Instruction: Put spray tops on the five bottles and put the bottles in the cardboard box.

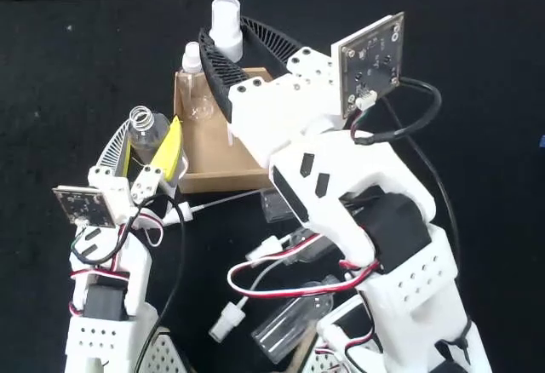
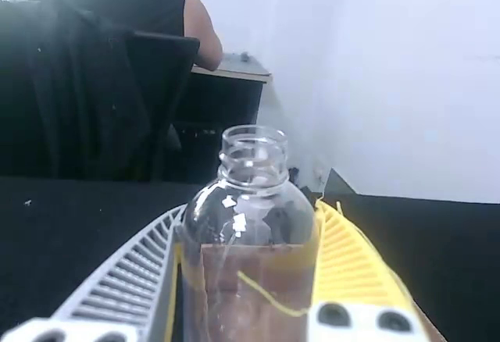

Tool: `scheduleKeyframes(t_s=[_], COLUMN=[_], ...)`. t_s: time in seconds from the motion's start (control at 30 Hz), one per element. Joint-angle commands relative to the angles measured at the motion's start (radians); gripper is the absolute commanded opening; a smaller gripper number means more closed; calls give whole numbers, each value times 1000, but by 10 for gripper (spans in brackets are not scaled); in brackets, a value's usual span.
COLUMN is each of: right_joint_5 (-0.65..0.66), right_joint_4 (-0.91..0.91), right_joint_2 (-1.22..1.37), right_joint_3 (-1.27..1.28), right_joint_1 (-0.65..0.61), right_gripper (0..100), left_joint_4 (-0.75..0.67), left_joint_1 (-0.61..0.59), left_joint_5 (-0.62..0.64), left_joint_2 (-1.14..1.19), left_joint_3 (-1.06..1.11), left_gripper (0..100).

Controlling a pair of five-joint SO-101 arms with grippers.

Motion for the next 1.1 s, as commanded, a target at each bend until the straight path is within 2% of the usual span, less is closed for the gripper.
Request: scheduleKeyframes(t_s=[0.0,0.2,0.37,0.53,0.63,0.73,0.97,1.07], right_joint_5=[-9,-9,-9,-9,-9,-9,-9,-9], right_joint_4=[-32,-34,-40,-129,-262,-376,-399,-397], right_joint_2=[-35,-38,-41,-41,-33,-41,-42,-41], right_joint_3=[-10,-7,-12,42,104,160,170,179], right_joint_1=[-9,-14,-14,-14,-14,-14,-17,-64], right_gripper=[11,11,11,11,11,11,11,11], left_joint_4=[-21,69,72,37,-28,-31,-34,-34], left_joint_1=[2,166,265,271,236,228,229,229], left_joint_5=[9,0,0,2,8,8,9,9], left_joint_2=[-12,-12,-12,-12,-11,-11,-12,-12], left_joint_3=[24,24,24,24,24,24,24,24], left_gripper=[30,30,30,30,30,30,30,30])
